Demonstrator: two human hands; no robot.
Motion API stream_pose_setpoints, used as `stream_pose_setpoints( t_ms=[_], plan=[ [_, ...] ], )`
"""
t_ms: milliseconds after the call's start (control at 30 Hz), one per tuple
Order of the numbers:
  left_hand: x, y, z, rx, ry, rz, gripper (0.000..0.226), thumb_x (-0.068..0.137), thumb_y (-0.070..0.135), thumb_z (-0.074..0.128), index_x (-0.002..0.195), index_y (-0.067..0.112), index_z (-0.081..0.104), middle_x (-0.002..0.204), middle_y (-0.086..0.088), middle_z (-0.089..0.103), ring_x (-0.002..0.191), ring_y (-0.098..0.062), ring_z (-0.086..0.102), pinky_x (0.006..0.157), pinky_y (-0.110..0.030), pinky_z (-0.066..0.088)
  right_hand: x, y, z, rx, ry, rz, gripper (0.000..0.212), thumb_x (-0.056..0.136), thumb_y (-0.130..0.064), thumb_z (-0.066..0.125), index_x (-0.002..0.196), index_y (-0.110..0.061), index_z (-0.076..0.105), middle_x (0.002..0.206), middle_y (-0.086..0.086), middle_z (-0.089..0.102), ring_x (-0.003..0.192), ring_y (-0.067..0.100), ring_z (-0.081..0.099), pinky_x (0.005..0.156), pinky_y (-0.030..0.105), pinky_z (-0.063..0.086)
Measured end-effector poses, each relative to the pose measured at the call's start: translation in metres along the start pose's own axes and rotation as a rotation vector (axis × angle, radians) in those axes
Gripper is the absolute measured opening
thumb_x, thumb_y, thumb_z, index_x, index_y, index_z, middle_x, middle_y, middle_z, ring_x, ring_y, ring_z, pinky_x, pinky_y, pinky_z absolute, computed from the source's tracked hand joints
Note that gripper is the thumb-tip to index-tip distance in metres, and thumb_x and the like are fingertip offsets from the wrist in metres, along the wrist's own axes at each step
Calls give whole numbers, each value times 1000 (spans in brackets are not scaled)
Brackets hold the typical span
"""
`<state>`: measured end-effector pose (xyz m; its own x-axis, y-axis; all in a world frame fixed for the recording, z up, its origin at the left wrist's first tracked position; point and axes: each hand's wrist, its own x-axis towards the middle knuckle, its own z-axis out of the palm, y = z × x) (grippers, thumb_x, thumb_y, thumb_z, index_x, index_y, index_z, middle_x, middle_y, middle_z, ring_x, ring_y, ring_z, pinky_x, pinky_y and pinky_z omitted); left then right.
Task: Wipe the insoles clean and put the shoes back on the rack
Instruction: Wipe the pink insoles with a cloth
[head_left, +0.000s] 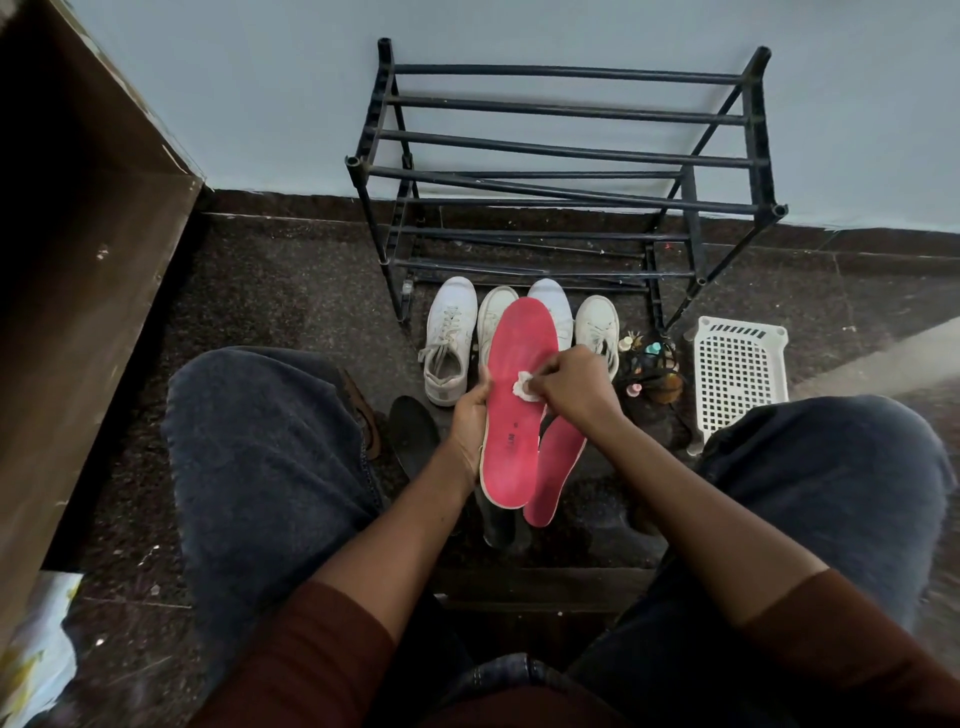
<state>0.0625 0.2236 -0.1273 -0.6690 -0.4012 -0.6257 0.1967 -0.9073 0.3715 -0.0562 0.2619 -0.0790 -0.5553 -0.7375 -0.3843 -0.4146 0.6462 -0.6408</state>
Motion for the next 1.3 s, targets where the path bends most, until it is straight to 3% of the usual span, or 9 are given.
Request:
stream_pose_setpoints(
  t_ms=[133,233,367,533,667,800,967,1100,1300],
  plan=[
    [-2,3,0,40,16,31,55,101,46,22,112,6,58,90,-12,71,76,-23,69,69,-32,57,11,-9,-2,15,135,-27,9,80,-9,64,78,-4,72,66,6,64,55,13,55,46,15,41],
    [-3,4,1,30,2,37,54,102,45,23,113,6,59,96,-13,70,85,-26,66,78,-36,54,14,-11,-1,1,190,-6,12,82,-12,62,81,-4,71,78,13,67,71,24,62,60,27,46],
    [-3,8,4,-28,-34,37,54,101,46,25,115,6,58,97,-14,71,84,-27,69,77,-38,57,1,-13,2,-36,25,-82,13,81,-13,64,78,-2,70,64,7,60,53,14,53,43,16,40],
    [0,12,14,-27,-26,27,70,96,57,25,133,2,47,129,-20,53,120,-35,50,109,-48,34,-20,-16,8,-72,-99,-188,7,79,-14,68,78,-8,72,58,-4,56,48,2,49,40,5,36],
    [-1,15,21,-74,-49,-6,52,100,42,25,108,4,59,92,-16,69,84,-29,68,77,-38,55,-7,-25,2,7,17,-176,13,84,-13,64,88,-5,72,71,9,67,59,19,63,59,28,54],
    [-2,12,25,-31,-82,-18,62,100,40,23,86,10,75,81,-10,72,71,-26,69,67,-32,56,9,-34,-3,-60,169,-203,15,84,-11,61,89,-2,71,86,18,70,80,28,63,73,30,43],
    [-1,18,20,-81,-88,5,64,101,35,23,80,9,77,80,-10,73,73,-24,71,67,-33,58,-2,-35,-5,-40,31,-218,13,83,-12,64,90,-5,72,86,11,71,79,22,64,72,27,47],
    [2,17,17,-75,-50,42,65,102,33,24,75,8,78,78,-11,73,72,-23,72,64,-32,59,-22,-32,-6,-79,-161,-263,9,80,-11,67,78,-2,69,65,9,62,60,21,59,63,36,54],
    [1,15,28,-96,-27,42,65,102,25,23,67,8,75,67,-11,69,64,-21,69,60,-27,58,-11,-35,-3,-1,-14,-211,8,82,-9,63,78,-5,69,67,13,62,52,21,58,45,29,51]
  ],
)
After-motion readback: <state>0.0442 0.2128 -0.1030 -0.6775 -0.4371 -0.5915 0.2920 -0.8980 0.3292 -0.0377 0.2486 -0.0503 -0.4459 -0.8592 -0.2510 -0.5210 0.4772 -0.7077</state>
